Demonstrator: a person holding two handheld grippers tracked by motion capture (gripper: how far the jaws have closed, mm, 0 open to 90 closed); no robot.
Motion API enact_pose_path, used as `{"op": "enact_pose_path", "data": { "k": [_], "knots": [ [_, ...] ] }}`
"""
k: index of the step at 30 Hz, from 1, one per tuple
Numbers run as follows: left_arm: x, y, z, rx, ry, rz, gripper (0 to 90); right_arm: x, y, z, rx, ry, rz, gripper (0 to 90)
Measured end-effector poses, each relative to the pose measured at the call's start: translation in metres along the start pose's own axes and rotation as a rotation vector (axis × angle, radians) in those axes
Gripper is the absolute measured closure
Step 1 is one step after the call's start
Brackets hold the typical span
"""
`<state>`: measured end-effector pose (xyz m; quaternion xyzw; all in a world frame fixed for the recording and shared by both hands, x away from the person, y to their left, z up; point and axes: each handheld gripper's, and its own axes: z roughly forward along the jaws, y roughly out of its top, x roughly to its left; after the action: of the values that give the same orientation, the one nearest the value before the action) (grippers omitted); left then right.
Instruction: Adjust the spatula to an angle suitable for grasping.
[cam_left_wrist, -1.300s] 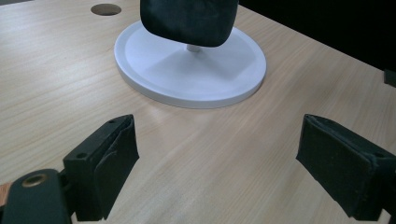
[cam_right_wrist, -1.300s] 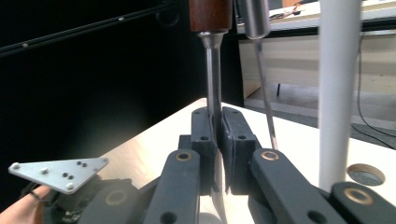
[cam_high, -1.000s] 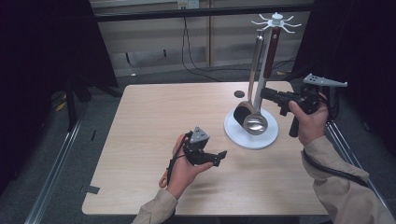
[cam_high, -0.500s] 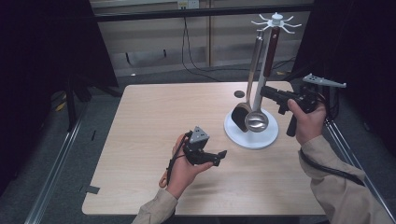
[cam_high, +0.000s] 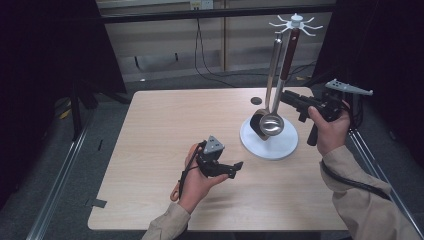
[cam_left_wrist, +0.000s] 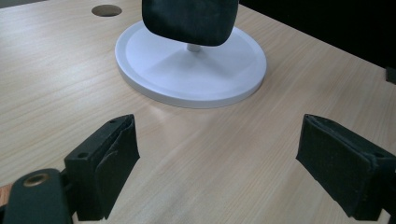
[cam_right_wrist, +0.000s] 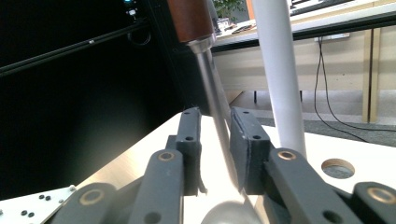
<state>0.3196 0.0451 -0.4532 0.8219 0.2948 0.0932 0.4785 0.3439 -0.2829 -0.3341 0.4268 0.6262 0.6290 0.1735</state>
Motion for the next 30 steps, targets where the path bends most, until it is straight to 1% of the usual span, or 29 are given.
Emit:
{"op": "enact_pose_path", "data": {
  "k": [2,4,7,10,11,13,14,16,19,21,22,23,25,28,30],
  "knots": [
    [0.0,0.0,0.0,-0.007,-0.001,-0.001,12.2,0.001,0.0,0.0,0.004,0.0,-0.017,77.0],
    [0.0,0.0,0.0,-0.009,-0.001,-0.003,12.2,0.002,0.001,-0.001,-0.001,0.001,-0.016,77.0],
    [0.0,0.0,0.0,-0.009,-0.003,0.001,12.2,0.003,0.003,-0.003,-0.017,-0.012,-0.025,79.1],
    [0.001,0.0,0.0,-0.003,0.002,0.003,12.2,0.006,0.009,-0.007,-0.05,-0.047,-0.058,85.1],
    [0.001,0.0,0.0,-0.003,0.002,0.003,12.2,0.007,0.01,-0.008,-0.058,-0.048,-0.062,86.6],
    [0.001,0.0,0.0,-0.008,0.001,0.002,12.2,0.009,0.014,-0.01,-0.077,-0.082,-0.096,90.0],
    [0.0,0.0,0.0,-0.004,0.003,0.004,12.2,0.011,0.017,-0.011,-0.091,-0.087,-0.114,90.0],
    [0.001,0.0,-0.001,0.0,0.006,0.002,12.2,0.013,0.019,-0.012,-0.104,-0.101,-0.132,90.0],
    [0.001,-0.001,0.0,-0.007,0.0,0.003,12.2,0.017,0.023,-0.014,-0.119,-0.121,-0.155,90.0],
    [0.001,-0.001,0.0,-0.004,0.003,0.0,12.3,0.019,0.025,-0.014,-0.127,-0.127,-0.157,90.0],
    [0.001,-0.002,0.0,-0.004,0.001,-0.002,12.3,0.019,0.026,-0.014,-0.133,-0.132,-0.166,90.0],
    [0.002,-0.002,0.0,-0.006,0.006,-0.002,12.2,0.019,0.027,-0.014,-0.134,-0.133,-0.159,90.0],
    [0.003,-0.003,-0.001,-0.001,0.006,0.0,12.2,0.019,0.031,-0.015,-0.145,-0.144,-0.167,90.0],
    [0.004,-0.004,-0.002,-0.001,0.009,-0.011,12.1,0.02,0.036,-0.014,-0.162,-0.148,-0.166,90.0],
    [0.004,-0.005,-0.002,-0.007,0.007,-0.021,11.9,0.022,0.04,-0.013,-0.169,-0.153,-0.175,90.0]
  ]
}}
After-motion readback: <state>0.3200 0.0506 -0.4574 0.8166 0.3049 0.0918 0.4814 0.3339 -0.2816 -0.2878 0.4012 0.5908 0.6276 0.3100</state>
